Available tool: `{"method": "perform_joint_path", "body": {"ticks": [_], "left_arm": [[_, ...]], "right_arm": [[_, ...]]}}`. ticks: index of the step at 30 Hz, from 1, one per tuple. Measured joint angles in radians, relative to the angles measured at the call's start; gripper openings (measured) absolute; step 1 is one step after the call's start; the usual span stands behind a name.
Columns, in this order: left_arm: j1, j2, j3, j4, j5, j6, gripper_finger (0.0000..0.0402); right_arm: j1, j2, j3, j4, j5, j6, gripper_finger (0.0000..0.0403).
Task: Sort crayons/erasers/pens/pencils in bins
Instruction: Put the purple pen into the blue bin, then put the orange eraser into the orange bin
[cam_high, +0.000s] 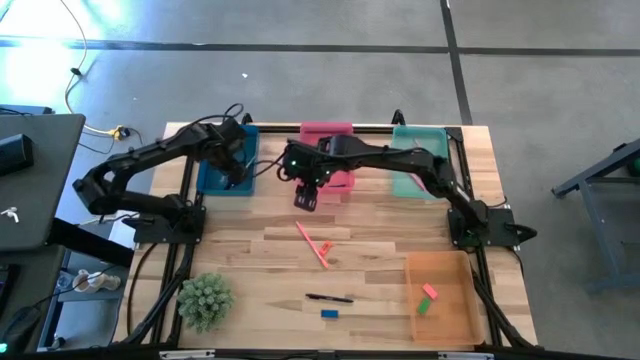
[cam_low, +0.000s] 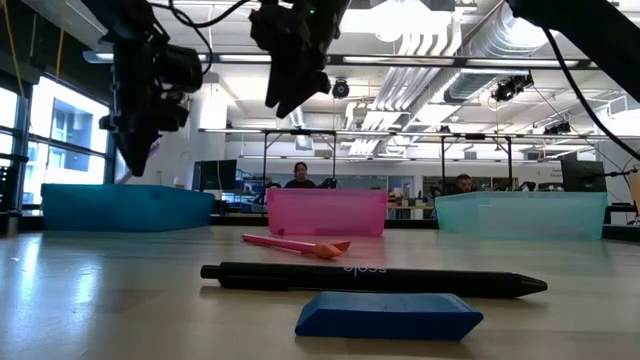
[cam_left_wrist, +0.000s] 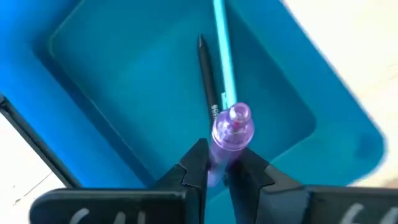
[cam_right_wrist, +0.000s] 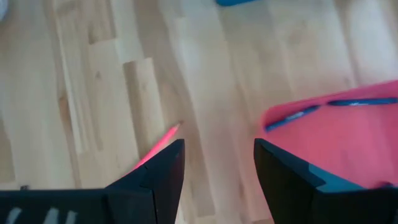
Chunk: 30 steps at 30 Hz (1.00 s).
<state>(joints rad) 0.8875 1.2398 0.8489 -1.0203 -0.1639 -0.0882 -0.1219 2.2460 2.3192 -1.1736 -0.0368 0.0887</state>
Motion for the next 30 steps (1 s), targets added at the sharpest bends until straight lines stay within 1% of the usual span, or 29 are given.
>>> {"method": "perform_joint_path", "body": {"ticks": [5, 8, 14, 19, 21, 25, 30], "left_arm": [[0.021, 0.058, 0.000, 0.000, -0.005, 0.041, 0.0046], [0.024, 0.076, 0.000, 0.000, -0.005, 0.065, 0.0059], [0.024, 0.085, 0.000, 0.000, 0.001, 0.107, 0.0097], [0.024, 0.085, 0.002, -0.002, -0.002, 0.152, 0.0130], [0.024, 0.085, 0.016, -0.006, -0.002, 0.158, 0.0139], [0.024, 0.085, 0.069, -0.039, 0.010, 0.239, 0.0144], [0.024, 0.085, 0.162, -0.093, 0.011, 0.250, 0.0145]], "right_arm": [[0.029, 0.032, 0.000, -0.005, -0.006, 0.008, 0.0183], [0.049, 0.053, 0.000, -0.037, -0.006, 0.009, 0.0183], [0.089, 0.101, 0.000, -0.089, -0.008, -0.019, 0.0183], [0.102, 0.111, 0.000, -0.088, -0.055, -0.031, 0.0183], [0.105, 0.111, 0.000, -0.105, -0.053, -0.051, 0.0183], [0.111, 0.111, 0.000, -0.166, -0.051, -0.138, 0.0183], [0.145, 0.111, 0.000, -0.169, -0.053, -0.195, 0.0183]]}}
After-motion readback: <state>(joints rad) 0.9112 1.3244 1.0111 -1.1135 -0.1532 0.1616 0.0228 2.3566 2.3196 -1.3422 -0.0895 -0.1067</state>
